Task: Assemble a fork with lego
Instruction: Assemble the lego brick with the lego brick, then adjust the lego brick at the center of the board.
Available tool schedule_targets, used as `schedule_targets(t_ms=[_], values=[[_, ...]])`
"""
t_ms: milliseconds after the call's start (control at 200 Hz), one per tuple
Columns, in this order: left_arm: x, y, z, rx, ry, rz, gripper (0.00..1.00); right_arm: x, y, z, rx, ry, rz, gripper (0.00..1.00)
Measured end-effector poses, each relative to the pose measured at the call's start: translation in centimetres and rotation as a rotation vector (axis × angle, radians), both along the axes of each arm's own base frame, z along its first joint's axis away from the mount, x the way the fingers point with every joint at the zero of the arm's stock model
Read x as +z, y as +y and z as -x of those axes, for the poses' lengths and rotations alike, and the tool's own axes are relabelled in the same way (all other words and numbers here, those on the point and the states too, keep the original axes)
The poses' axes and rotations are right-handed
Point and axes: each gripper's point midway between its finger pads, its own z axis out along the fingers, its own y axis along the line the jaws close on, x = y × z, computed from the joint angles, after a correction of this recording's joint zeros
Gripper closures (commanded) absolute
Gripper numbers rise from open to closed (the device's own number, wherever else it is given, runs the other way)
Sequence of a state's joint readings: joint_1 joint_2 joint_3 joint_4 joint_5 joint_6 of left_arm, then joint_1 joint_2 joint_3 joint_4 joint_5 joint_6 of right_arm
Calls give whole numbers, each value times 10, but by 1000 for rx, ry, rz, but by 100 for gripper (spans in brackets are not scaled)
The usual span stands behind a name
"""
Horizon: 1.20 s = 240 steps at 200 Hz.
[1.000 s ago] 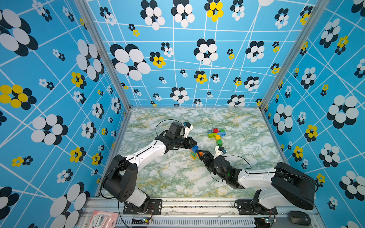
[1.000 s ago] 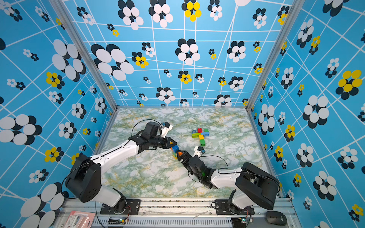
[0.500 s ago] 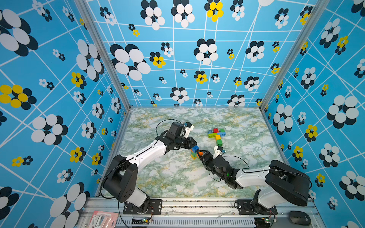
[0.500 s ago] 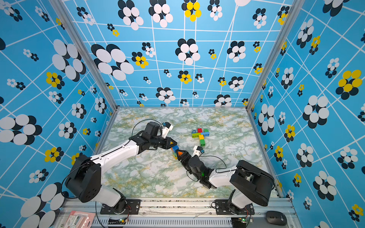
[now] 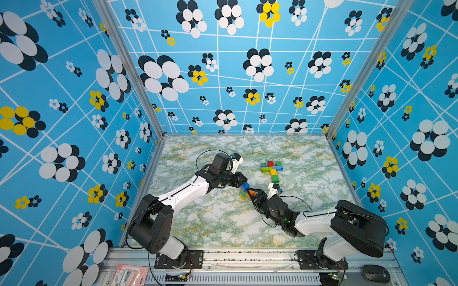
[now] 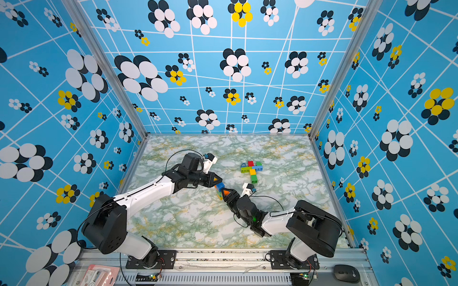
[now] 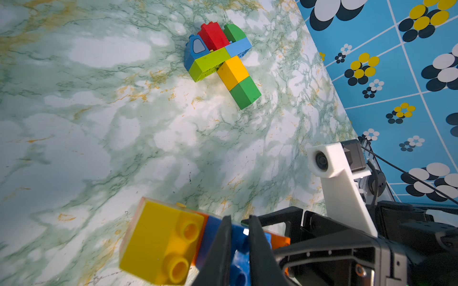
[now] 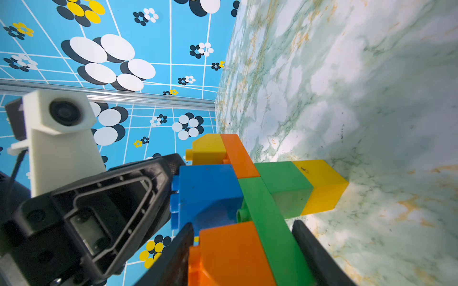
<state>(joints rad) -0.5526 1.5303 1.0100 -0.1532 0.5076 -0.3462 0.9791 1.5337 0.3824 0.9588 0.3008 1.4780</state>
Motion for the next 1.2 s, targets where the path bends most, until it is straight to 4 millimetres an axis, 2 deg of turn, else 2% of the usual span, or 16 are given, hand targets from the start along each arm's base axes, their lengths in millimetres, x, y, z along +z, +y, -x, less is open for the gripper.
schedule_targets(t_ms=[90, 210, 300, 375, 560, 680, 835, 965, 1200], values=[[0, 0, 0, 1, 0, 0, 84, -1, 0, 0, -1, 4, 2, 26], [0, 1, -1, 5, -2, -3, 84, -6, -3, 1, -2, 6, 25, 6], [0, 1, -1, 6, -3, -5, 84, -7, -6, 2, -1, -2, 45, 1], [0, 1, -2, 8, -4, -6, 84, -2, -9, 3, 4, -20, 68, 1], [1, 1, -1, 8, 4, -10, 84, 25, -25, 8, 4, -95, 167, 2], [1, 2, 0, 6, 15, -15, 84, 46, -37, 8, 13, -159, 329, 6], [2, 1, 0, 4, 27, -17, 83, 73, -40, 5, 66, -257, 540, 10], [2, 0, 0, 4, 38, -22, 83, 76, -39, 5, 136, -303, 697, 12], [2, 1, 1, 3, 55, -30, 83, 63, -25, 2, 285, -347, 909, 16]])
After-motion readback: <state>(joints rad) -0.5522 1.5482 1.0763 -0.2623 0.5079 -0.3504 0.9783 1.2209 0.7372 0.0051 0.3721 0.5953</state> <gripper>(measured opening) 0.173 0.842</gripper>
